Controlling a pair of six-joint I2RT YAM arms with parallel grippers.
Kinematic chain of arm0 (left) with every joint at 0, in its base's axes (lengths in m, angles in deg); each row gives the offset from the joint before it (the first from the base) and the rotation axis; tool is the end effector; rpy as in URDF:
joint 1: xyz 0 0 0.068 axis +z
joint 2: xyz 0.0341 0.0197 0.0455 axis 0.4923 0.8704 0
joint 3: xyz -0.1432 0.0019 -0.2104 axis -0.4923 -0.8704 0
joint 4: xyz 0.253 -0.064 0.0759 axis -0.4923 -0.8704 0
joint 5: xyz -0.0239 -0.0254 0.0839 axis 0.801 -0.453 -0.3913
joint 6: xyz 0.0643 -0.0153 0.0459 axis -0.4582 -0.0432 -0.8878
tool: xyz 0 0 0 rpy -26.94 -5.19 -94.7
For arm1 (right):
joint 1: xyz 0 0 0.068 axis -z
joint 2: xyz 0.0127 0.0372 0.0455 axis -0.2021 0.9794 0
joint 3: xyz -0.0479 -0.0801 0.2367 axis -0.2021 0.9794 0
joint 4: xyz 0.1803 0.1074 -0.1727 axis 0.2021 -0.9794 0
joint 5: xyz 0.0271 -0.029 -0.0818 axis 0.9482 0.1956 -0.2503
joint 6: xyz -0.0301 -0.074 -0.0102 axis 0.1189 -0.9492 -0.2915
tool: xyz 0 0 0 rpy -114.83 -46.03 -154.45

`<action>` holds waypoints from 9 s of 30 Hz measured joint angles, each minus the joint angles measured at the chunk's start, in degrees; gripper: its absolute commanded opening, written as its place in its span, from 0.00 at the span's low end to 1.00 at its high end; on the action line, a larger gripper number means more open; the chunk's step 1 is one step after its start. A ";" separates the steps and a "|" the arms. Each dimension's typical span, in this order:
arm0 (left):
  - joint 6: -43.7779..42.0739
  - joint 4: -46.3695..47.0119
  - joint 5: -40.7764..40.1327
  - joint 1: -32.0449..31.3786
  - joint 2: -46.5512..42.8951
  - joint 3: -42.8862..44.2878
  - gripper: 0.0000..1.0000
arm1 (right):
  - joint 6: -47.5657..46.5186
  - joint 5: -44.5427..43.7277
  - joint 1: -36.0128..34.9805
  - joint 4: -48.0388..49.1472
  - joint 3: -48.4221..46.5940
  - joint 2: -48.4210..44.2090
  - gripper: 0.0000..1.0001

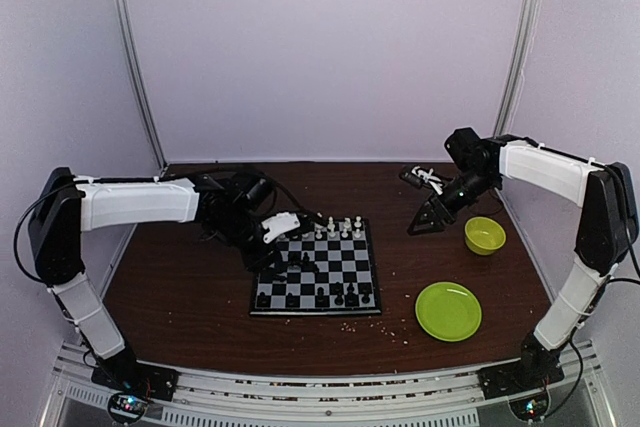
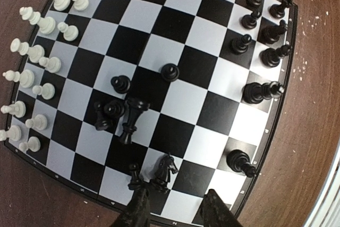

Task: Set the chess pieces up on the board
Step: Pick up the knight from the chessboard, then pass from the left arm to the right, then place the knight at g8, then adjust the pawn on the chessboard.

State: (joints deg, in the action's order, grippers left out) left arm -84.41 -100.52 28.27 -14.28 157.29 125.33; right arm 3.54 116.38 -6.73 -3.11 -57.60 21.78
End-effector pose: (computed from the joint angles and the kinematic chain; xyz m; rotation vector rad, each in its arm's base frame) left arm 0.2543 -0.2652 0.1582 1.4049 2.3642 -0.4527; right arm 0.3168 0.1562 0.2148 -1.2124 2.2865 0.9935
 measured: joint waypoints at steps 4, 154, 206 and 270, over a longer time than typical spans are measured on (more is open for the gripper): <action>-2.62 -1.16 0.04 0.00 2.19 0.72 0.35 | -0.33 0.33 0.00 -1.09 -0.35 0.00 0.57; 11.23 32.65 -23.43 -14.29 -19.41 -15.65 0.52 | 32.65 7.30 -23.74 6.88 -26.21 14.38 0.00; 24.41 14.84 -4.57 27.80 -31.39 -7.85 0.63 | 8.83 -25.94 -44.06 -12.13 -55.56 43.41 0.00; 22.82 14.75 0.50 27.80 -27.12 -7.72 0.55 | 9.27 -22.51 -40.52 -12.63 -49.83 25.79 0.32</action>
State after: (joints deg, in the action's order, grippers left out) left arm -61.59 -85.76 28.77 13.52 130.16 117.61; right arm 12.81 93.87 -47.26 -15.75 -107.43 47.57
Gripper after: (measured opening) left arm 0.573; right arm 0.318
